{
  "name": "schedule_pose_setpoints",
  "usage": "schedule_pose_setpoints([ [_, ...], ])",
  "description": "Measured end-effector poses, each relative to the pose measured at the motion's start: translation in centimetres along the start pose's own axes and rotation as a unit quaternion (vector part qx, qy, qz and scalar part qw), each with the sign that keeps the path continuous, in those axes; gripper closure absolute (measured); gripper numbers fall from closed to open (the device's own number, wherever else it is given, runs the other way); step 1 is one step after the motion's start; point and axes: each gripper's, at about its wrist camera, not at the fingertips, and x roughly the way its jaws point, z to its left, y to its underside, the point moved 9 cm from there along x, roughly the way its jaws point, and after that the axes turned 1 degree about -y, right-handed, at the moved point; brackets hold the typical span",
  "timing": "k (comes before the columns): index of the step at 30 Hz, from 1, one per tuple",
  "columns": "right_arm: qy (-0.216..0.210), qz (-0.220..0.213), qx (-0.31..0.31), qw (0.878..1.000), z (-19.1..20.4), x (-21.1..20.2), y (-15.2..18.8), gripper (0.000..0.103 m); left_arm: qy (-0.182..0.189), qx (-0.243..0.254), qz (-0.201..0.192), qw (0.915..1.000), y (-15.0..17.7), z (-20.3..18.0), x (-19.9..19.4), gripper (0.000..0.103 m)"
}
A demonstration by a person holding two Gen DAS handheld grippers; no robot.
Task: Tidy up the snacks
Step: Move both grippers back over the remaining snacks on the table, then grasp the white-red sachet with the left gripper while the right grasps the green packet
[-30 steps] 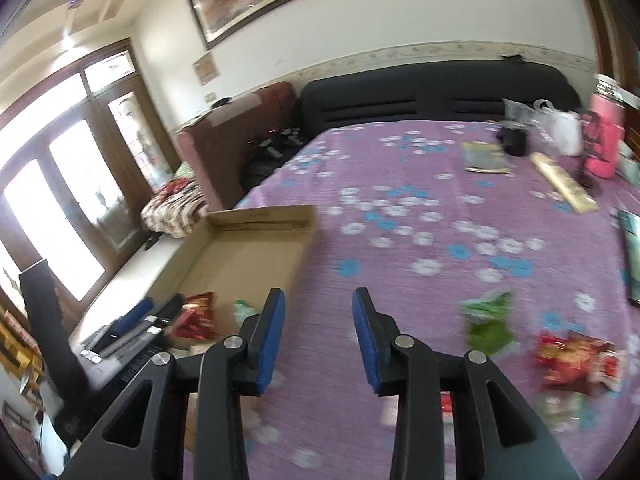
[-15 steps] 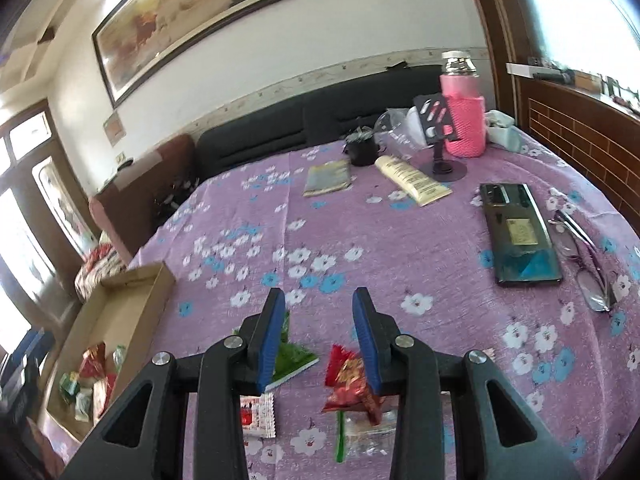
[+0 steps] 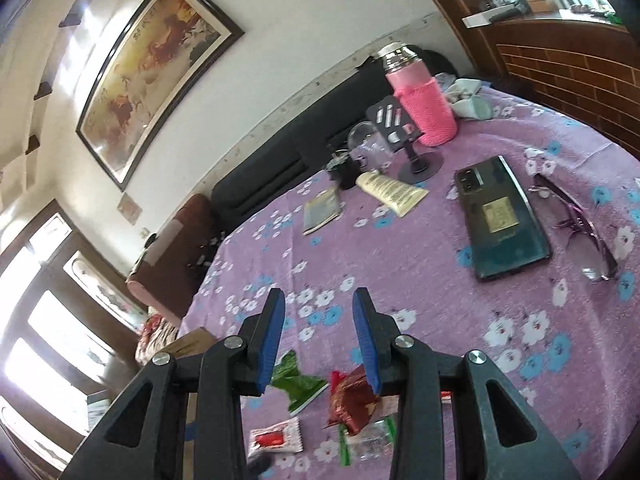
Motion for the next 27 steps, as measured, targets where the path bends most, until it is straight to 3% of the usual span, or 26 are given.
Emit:
schedule_pose_setpoints([
  [4,-0.011,0.006,-0.003,1.000,0.6,0.0,0.3,0.069,-0.025,0.008,0.016,0.9995,0.5,-0.8,1.7,0.022],
  [7,-0.016,0.013,-0.009,1.000,1.0,0.4,0.6,0.069,-0.007,-0.019,0.011,0.9997,0.7,-0.5,2.0,0.040],
  [9,-0.017,0.019,-0.018,1.000,1.3,0.7,0.9,0.069,-0.008,-0.041,0.007,0.9991,0.8,0.1,1.9,0.062],
  [11,-0.018,0.032,-0.032,0.999,1.9,1.2,1.7,0.069,-0.005,-0.063,0.003,0.9980,1.1,0.7,1.9,0.068],
  [19,0.000,0.098,-0.111,0.989,4.1,4.3,5.8,0.068,0.011,-0.146,-0.019,0.9890,1.3,3.5,1.6,0.079],
  [27,0.047,0.156,-0.137,0.977,5.4,6.7,7.6,0.064,0.028,-0.195,-0.058,0.9787,0.5,5.3,-0.4,0.079],
])
